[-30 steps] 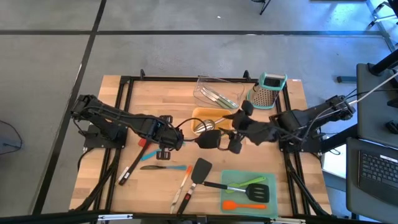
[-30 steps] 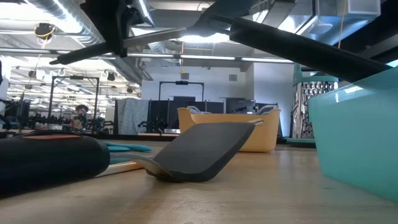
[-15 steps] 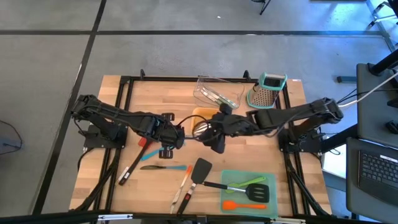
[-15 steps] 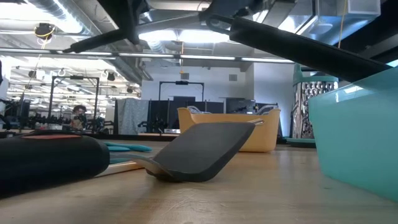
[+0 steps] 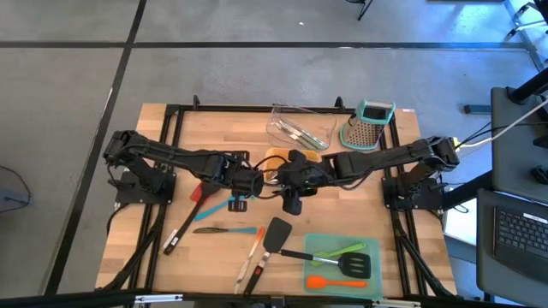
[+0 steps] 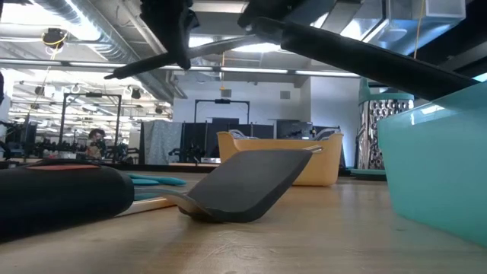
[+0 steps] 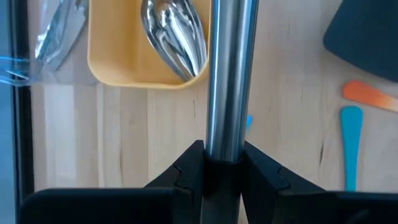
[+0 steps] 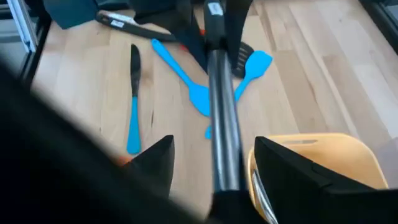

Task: Pick & Place Kitchen Items
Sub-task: Put the black spatula into the green bin

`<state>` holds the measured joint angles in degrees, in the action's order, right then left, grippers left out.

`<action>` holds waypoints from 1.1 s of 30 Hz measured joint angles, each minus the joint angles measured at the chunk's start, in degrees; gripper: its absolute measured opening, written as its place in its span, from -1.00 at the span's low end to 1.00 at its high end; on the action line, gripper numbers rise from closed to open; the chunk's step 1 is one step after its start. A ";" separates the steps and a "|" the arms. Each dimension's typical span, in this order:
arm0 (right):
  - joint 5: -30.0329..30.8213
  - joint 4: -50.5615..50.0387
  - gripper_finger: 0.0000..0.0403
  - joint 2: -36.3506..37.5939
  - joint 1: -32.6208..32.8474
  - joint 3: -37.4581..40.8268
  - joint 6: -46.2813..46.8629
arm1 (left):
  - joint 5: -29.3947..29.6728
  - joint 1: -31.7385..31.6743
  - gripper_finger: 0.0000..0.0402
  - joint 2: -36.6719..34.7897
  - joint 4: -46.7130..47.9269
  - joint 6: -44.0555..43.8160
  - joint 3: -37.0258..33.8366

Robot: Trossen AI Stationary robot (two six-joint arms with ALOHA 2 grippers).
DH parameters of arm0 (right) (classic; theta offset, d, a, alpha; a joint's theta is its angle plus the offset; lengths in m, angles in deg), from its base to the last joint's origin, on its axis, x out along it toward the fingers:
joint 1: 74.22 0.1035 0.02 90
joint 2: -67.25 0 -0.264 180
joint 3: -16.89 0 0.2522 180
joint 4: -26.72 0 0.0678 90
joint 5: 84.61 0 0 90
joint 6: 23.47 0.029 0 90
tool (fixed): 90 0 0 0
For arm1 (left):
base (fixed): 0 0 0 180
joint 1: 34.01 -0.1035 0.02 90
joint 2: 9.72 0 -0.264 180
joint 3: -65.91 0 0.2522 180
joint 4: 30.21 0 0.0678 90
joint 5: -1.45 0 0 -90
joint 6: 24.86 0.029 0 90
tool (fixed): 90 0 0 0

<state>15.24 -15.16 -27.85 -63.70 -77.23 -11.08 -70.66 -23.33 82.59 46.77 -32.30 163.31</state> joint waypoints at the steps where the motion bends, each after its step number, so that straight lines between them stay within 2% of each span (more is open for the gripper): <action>1: 0.00 -0.22 0.11 -0.14 0.00 0.00 0.00 | 0.30 0.00 -0.67 -0.16 -0.38 0.01 0.00; 8: 0.00 -1.35 0.10 -0.56 0.02 -0.02 0.07 | 0.43 0.99 -0.67 -0.55 -0.36 0.30 3.53; 11: -0.02 -1.50 0.03 -0.58 0.04 -0.02 -0.07 | -1.23 1.68 -0.67 -0.49 -2.28 0.91 4.67; 14: -0.25 -1.47 -0.14 -0.54 0.04 -0.02 -0.64 | -2.82 1.97 -0.67 -0.66 -3.49 0.94 5.18; 18: -0.71 -1.68 -0.65 -0.56 -0.04 0.00 -0.76 | -2.70 1.97 -0.67 -0.72 -3.23 1.25 5.25; 26: 1.17 -2.71 -0.67 -0.58 1.02 0.00 -3.40 | -2.24 2.57 -0.67 -1.12 -3.83 0.67 5.20; 28: 2.31 -2.73 -0.67 -0.58 2.02 0.00 -4.43 | -4.19 3.11 -0.59 -1.67 -4.64 0.85 5.20; 30: 2.84 -4.00 -0.67 -0.58 3.04 0.03 -5.44 | -6.50 3.88 -0.40 -2.42 -5.11 1.92 5.20; 33: 3.41 -4.84 -0.67 -0.58 4.87 0.28 -5.64 | -6.76 5.97 -0.13 -3.55 -7.80 3.25 5.20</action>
<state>18.65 -20.00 -28.43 -58.84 -76.94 -16.73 -77.42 -17.36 79.04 38.97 -29.05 168.51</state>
